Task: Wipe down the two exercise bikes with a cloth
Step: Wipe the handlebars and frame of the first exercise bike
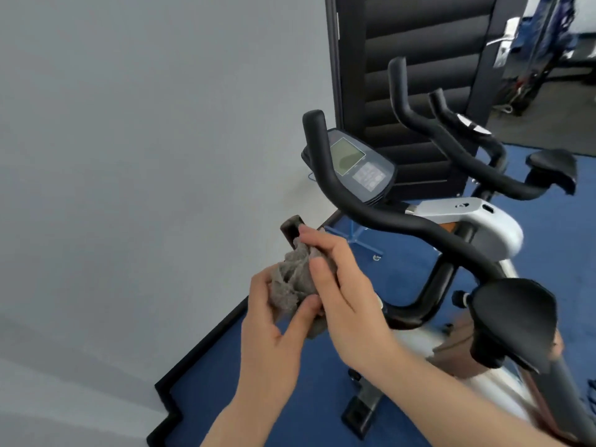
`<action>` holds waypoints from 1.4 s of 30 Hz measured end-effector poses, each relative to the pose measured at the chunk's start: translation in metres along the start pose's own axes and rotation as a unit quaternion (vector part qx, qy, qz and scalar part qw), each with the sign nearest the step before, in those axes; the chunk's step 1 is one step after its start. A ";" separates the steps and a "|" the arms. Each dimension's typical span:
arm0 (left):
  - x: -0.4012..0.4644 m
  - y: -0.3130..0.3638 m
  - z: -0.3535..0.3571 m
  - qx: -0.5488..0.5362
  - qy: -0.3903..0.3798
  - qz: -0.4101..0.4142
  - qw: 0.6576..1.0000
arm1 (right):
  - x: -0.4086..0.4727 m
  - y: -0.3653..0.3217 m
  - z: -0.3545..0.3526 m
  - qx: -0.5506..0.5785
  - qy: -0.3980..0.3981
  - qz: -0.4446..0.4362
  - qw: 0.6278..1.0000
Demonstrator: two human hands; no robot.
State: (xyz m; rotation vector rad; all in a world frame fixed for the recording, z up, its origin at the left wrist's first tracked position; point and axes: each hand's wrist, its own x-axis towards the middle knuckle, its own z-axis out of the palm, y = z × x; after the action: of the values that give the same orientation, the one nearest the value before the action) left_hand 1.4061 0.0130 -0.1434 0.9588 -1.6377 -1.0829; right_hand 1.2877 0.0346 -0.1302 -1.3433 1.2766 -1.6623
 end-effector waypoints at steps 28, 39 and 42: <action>0.023 0.000 -0.097 -0.038 -0.199 -0.133 0.970 | 0.043 -0.040 0.039 -0.264 -0.080 -0.063 0.959; 0.016 0.007 -0.125 -0.076 -0.119 -0.155 0.978 | -0.010 0.002 0.056 -0.206 -0.102 -0.070 0.971; 0.014 0.013 -0.125 -0.053 -0.147 -0.120 0.980 | -0.003 0.003 0.053 -0.194 -0.134 -0.052 0.970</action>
State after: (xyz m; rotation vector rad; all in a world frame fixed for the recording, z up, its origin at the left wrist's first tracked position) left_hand 1.5202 -0.0242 -0.1037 0.9771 -1.7074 -1.5217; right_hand 1.3394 0.0211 -0.1333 -1.8256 1.4328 -1.2771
